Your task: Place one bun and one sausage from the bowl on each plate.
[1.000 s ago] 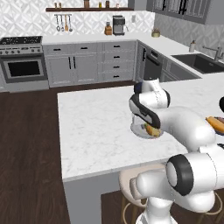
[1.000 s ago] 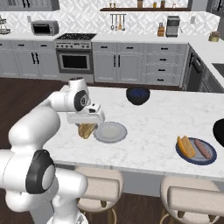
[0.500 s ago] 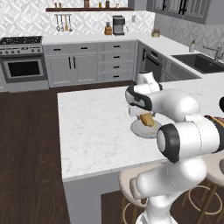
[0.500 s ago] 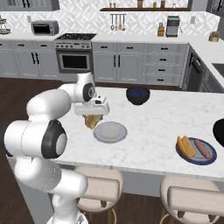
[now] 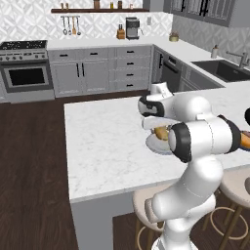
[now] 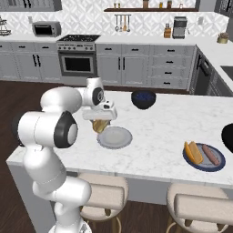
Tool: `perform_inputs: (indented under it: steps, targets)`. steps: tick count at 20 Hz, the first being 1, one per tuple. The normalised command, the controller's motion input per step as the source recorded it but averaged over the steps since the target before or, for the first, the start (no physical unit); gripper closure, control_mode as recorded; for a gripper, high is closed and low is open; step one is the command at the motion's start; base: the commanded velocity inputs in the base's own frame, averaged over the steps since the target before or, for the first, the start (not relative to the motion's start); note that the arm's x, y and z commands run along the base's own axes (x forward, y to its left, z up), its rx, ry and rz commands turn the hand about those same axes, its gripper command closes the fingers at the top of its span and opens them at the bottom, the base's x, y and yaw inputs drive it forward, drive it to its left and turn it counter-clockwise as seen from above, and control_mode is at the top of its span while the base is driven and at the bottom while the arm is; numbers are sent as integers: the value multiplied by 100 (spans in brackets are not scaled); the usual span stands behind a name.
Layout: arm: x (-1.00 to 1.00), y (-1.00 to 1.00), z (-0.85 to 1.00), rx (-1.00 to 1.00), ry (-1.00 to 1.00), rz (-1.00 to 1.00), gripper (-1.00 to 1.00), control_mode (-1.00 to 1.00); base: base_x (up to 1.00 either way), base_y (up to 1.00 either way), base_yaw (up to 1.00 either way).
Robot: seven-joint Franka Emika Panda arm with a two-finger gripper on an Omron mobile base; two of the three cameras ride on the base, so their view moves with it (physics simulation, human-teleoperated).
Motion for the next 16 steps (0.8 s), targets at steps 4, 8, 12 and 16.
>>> perform_inputs:
  steps: [4,8,12,16]
  targets:
    - [0,-1,-65,7,0,-1,100,-100,0,0,0]
    - [15,-8,-27,8,0,0,100,-100,0,0,0]
    - [47,-17,-1,8,0,1,100,-100,0,0,0]
    - [38,-5,-19,5,2,1,100,-100,0,0,0]
